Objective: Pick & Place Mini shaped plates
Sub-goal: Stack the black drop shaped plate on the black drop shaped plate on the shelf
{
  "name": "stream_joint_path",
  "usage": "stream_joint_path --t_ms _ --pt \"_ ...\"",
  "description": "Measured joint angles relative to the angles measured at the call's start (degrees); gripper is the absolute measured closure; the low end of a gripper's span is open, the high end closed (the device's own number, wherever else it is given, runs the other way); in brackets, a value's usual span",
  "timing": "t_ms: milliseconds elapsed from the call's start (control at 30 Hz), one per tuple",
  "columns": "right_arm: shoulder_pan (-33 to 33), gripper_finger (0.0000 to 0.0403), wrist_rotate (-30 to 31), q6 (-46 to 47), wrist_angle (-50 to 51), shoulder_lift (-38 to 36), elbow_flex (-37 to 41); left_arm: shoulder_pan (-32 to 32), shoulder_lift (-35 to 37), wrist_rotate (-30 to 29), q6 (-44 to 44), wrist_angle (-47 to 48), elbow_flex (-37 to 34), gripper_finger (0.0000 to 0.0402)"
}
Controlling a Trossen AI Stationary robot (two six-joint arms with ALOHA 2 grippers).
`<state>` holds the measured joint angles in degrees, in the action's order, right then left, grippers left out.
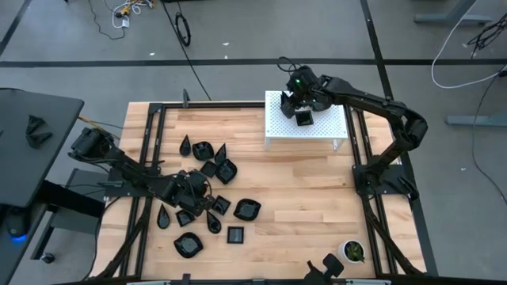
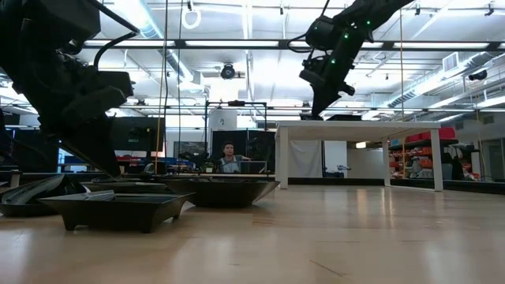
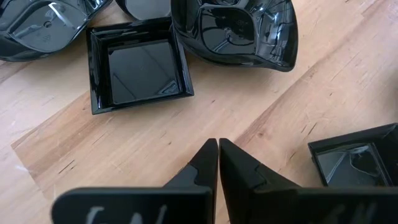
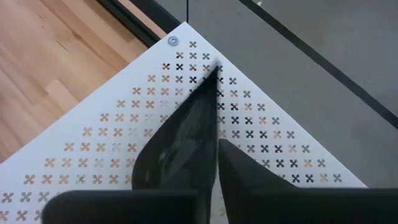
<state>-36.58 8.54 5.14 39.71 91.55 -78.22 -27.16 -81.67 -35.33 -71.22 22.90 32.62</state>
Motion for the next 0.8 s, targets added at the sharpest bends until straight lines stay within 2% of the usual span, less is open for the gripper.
stream_joint_path --t_ms 267,400,567,800 --pt "0.0 0.0301 0.0 -0.9 -1.9 0.0 0.0 0.0 0.0 0.0 0.0 0.0 0.0 0.0383" --pt "0.6 0.0284 0.0 -1.8 -1.4 0.0 0.0 0.0 0.0 0.0 0.0 0.0 0.0 0.0383" --pt "0.8 0.0295 -0.5 -1.2 3.0 0.0 0.0 0.0 0.0 0.0 0.0 0.0 0.0 0.0383" --pt "0.5 0.0355 1.2 2.2 6.4 0.0 0.0 0.0 0.0 0.0 0.0 0.0 0.0 0.0383"
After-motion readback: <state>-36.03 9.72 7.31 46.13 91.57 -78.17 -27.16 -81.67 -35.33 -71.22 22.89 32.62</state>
